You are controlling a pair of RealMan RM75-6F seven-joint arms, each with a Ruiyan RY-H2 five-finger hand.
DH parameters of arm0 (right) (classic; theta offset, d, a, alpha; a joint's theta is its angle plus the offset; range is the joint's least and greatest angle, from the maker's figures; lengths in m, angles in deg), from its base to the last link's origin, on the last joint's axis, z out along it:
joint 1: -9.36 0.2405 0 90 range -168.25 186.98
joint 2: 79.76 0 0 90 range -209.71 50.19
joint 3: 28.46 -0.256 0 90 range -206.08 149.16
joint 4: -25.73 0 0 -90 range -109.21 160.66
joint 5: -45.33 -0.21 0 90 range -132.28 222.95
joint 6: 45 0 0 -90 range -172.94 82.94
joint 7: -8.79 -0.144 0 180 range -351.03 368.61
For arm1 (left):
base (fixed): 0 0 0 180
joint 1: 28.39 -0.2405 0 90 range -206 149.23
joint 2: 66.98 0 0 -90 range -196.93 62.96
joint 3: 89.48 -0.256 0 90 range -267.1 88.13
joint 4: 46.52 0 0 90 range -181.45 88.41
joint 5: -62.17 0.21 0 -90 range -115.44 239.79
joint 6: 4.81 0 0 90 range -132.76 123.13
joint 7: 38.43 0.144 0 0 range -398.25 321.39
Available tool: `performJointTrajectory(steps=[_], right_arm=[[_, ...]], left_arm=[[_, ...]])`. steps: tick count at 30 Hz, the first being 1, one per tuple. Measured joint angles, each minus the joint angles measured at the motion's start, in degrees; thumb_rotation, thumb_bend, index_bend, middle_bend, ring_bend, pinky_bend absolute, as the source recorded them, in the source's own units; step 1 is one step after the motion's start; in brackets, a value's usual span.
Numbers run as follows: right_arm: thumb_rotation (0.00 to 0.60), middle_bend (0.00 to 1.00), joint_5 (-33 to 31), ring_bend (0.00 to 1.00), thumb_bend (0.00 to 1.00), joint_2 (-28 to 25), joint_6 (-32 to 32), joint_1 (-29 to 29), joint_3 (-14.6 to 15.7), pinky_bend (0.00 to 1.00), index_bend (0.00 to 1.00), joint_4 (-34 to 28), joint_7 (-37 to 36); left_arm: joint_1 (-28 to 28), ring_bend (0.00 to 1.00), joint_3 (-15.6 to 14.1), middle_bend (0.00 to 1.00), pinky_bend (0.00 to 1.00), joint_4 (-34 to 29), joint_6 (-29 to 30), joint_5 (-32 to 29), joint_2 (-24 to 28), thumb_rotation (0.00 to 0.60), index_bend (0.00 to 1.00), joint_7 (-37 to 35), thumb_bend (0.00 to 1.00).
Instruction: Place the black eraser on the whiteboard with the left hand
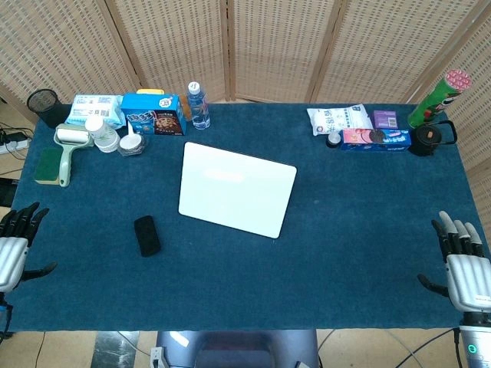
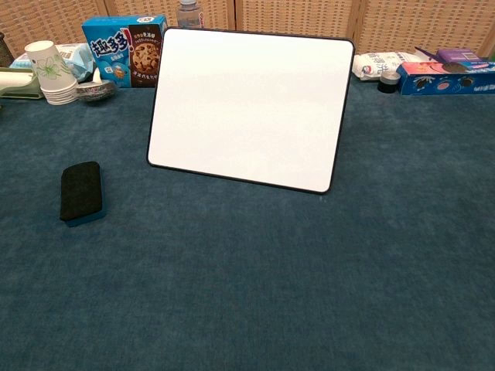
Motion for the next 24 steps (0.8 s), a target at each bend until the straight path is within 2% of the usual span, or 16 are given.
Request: performJointTrajectory(steps=[7,12,18,24], right_arm=[[0.6,0.0,0.0,0.0,0.0,0.08,-0.08,-0.1,0.08,0.0,0.03,0.36,-0.29],[0.6,0.0,-0.2,0.0,0.0,0.0,-0.05,-0.01,-0.29,0.0,0.03,0.49,-0.8],[0.6,0.0,-1.2,0.0,0.0,0.19,-1.1,0.53,-0.77,0.0,0.03,0.89,-0.65],[0.6,0.0,-2.55,0.0,0.0,0.39,-1.43,0.81,-1.49,0.0,0.03,0.97,0.01]], left_arm=[[0.31,0.0,-0.01,0.0,0.0,1.26,-1.04,0.12,-0.61,0.6,0.0,0.52,0.13],[2.38,0.0,-0.49,0.0,0.0,3.55,-2.23,4.24,-0.92,0.6,0.0,-1.31,0.14],[7.76,0.0,-1.65,0.0,0.0,14.73,-2.65,14.36,-3.37,0.6,0.0,-6.88,0.16],[15.01,0.0,-3.66,0.0,0.03,30.04,-1.19,25.22,-7.84,0.6,0.0,-15.34,0.19]])
